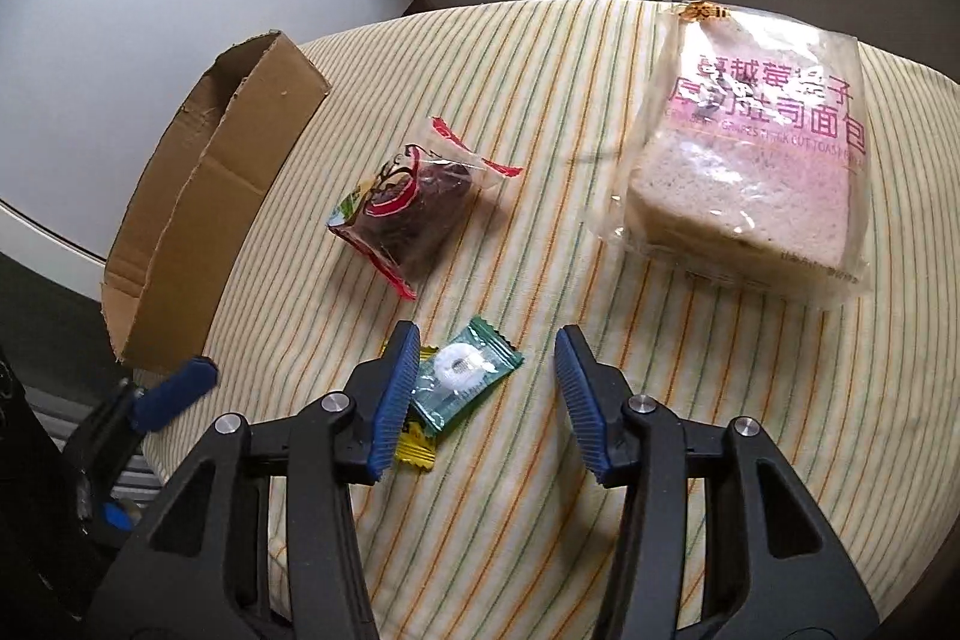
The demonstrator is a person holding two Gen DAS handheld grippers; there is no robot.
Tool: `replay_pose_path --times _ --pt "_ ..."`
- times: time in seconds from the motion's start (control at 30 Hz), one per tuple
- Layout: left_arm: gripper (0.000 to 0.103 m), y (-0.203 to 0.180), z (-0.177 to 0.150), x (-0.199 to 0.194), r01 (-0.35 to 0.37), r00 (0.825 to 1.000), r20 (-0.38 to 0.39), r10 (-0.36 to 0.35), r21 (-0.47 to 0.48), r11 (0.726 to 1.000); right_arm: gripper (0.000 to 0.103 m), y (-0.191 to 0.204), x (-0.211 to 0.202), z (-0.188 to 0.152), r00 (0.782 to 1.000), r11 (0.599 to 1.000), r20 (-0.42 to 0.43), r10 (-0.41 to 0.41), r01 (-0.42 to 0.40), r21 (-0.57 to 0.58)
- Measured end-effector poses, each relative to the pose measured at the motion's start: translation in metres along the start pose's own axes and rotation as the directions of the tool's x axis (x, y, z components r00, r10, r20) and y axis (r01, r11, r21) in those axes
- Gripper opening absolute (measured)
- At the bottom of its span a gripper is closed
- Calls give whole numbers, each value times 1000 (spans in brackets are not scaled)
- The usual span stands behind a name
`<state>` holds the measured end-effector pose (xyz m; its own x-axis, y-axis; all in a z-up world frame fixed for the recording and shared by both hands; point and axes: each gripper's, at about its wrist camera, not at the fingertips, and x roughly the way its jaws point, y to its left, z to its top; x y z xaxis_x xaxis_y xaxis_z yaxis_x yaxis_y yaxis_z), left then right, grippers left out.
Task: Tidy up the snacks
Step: 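Grasp the yellow candy with the left gripper while the right grasps the green mint candy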
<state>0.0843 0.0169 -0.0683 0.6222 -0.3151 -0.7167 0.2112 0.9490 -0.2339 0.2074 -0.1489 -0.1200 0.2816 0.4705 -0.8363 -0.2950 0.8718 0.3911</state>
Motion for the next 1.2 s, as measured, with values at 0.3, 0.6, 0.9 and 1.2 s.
replay_pose_path --times 0.3,0.6,0.9,1.2 --pt "57 -1 0 11 24 999 -27 -24 4 1000 33 24 11 1 991 981 6 -134 133 -142" --pt "57 -17 3 34 51 996 -74 -49 33 998 25 13 4 -8 990 970 3 -140 137 -198" --pt "46 -25 10 58 27 993 -117 -21 51 998 25 -1 -8 -19 987 953 23 -160 161 -256" --pt "31 -41 15 77 -50 991 -117 66 132 990 34 4 -11 -33 977 926 42 -207 209 -313"
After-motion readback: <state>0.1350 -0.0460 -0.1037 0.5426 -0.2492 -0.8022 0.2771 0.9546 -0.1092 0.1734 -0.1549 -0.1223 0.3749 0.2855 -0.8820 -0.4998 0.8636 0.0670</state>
